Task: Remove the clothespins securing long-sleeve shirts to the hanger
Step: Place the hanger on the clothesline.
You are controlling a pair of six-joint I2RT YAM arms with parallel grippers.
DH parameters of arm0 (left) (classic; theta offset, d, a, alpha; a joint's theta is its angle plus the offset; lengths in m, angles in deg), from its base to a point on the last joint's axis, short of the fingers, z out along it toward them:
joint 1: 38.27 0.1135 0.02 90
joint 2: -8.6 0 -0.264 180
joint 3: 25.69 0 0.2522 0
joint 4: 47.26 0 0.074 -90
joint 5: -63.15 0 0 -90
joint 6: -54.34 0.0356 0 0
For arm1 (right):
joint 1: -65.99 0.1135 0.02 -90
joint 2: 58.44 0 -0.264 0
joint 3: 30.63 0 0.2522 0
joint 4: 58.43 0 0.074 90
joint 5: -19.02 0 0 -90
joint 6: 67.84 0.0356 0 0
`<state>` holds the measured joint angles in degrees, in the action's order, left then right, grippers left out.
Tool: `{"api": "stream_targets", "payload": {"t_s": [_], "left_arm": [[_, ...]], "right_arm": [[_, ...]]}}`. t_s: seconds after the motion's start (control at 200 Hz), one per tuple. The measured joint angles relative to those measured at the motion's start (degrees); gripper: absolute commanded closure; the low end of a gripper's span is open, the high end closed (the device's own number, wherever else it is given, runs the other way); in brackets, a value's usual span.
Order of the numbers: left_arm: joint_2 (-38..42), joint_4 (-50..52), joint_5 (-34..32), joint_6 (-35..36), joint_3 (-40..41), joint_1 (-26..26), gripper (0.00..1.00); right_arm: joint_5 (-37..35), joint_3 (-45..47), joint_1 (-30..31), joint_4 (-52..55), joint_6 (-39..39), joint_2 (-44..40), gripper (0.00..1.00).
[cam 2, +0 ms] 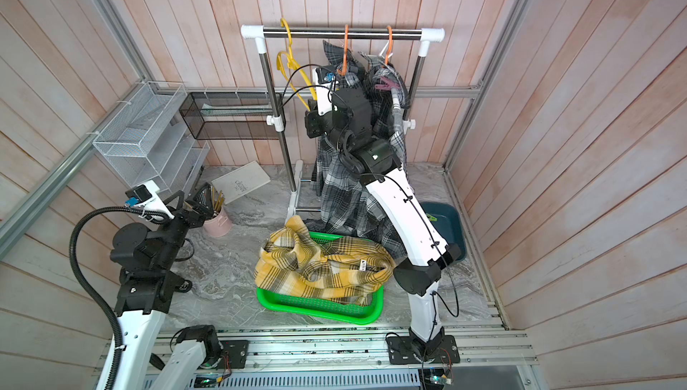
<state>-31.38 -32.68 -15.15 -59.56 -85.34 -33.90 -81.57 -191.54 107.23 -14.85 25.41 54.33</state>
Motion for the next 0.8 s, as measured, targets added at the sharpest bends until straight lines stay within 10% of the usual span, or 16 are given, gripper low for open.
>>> {"api": "stream_targets", "payload": {"t_s": [0.24,0.53,0.8], "left_arm": [[-1.6,-0.1,5.9,-1.4,0.7,0.0,0.0],[-4.5,-0.3,17.8,-5.9,4.5,0.0,0.03],[-5.6,-0.6,22.4,-11.2,9.3,-11.6,0.05]], "right_arm": [[0.4,2.7,0.7,-2.6,0.5,-0.5,1.0],[0.2,16.6,1.8,-4.8,1.5,-7.6,0.44],[-1.2,37.8,6.6,-6.5,1.3,-23.4,0.34]]}}
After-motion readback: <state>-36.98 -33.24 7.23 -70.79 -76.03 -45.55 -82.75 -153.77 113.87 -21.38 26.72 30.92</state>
